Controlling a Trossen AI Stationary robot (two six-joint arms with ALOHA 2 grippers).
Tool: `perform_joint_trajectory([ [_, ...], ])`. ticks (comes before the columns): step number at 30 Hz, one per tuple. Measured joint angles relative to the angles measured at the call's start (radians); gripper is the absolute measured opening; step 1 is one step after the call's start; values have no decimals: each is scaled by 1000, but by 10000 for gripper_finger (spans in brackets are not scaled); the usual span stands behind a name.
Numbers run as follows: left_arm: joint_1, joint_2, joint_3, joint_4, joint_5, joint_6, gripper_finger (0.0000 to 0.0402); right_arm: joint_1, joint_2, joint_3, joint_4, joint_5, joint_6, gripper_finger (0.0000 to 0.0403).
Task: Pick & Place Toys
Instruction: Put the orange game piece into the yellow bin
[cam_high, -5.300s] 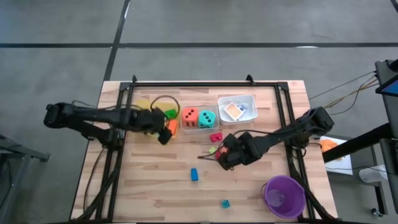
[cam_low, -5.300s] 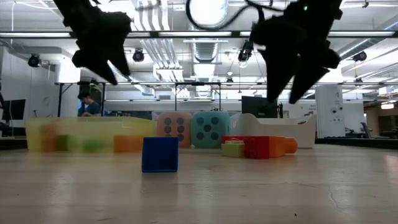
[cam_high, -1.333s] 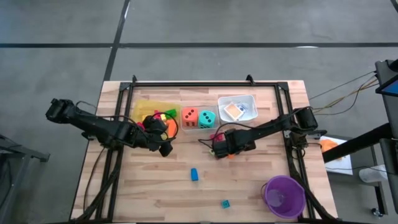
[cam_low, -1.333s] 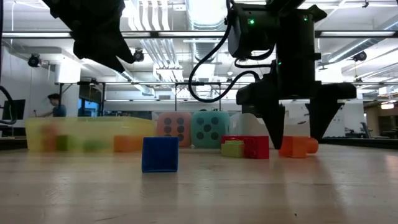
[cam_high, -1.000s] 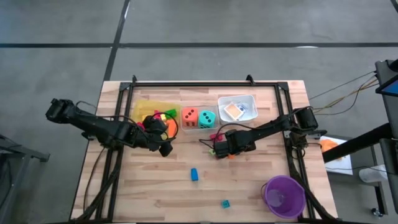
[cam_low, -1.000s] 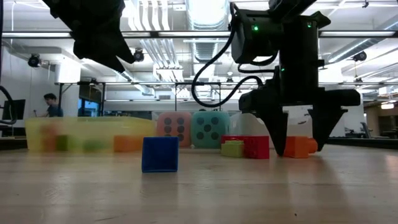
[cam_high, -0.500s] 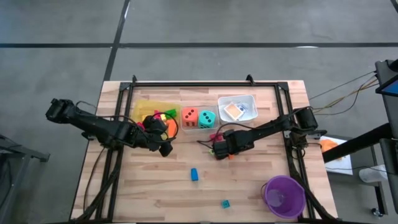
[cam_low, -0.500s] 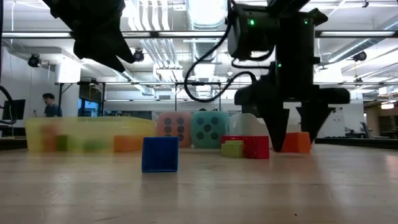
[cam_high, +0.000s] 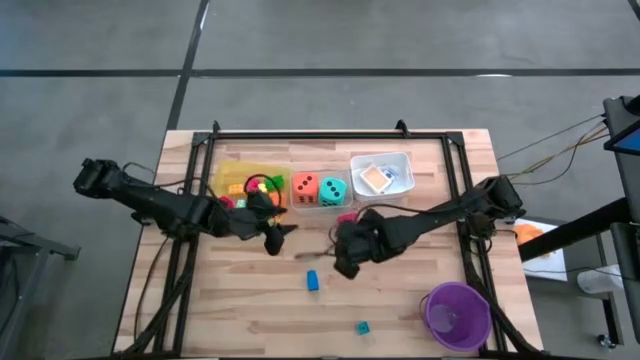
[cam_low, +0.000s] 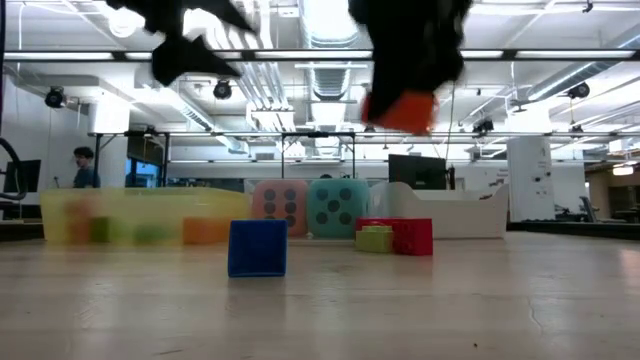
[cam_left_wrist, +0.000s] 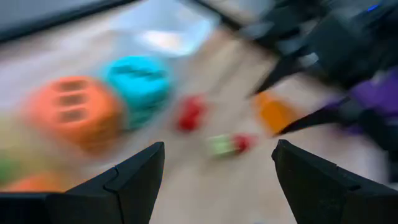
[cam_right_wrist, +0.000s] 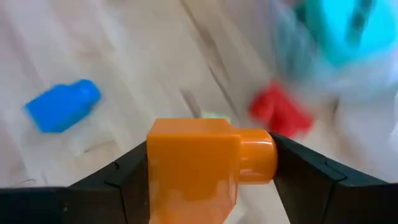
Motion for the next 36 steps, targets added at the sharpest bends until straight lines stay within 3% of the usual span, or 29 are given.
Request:
perform_joint_trajectory([
  [3, 12, 0, -25, 196, 164, 18, 298, 45, 6, 78, 2, 118, -222, 255],
  [6, 37, 0, -26, 248, 285, -65, 298, 78, 10, 143, 1, 260, -374, 255],
  [9, 40, 3, -28, 253, 286, -161, 298, 92, 10, 205, 6, 336, -478, 255],
  [12, 39, 23, -29, 313, 287, -209, 298, 90, 10, 243, 15, 339, -526, 255],
  [18, 40, 86, -14, 431, 284, -243, 298, 80, 15, 278, 39, 366, -554, 255],
  [36, 60, 206, 58, 439, 244, -245, 298, 64, 44, 292, 97, 388, -610, 255],
])
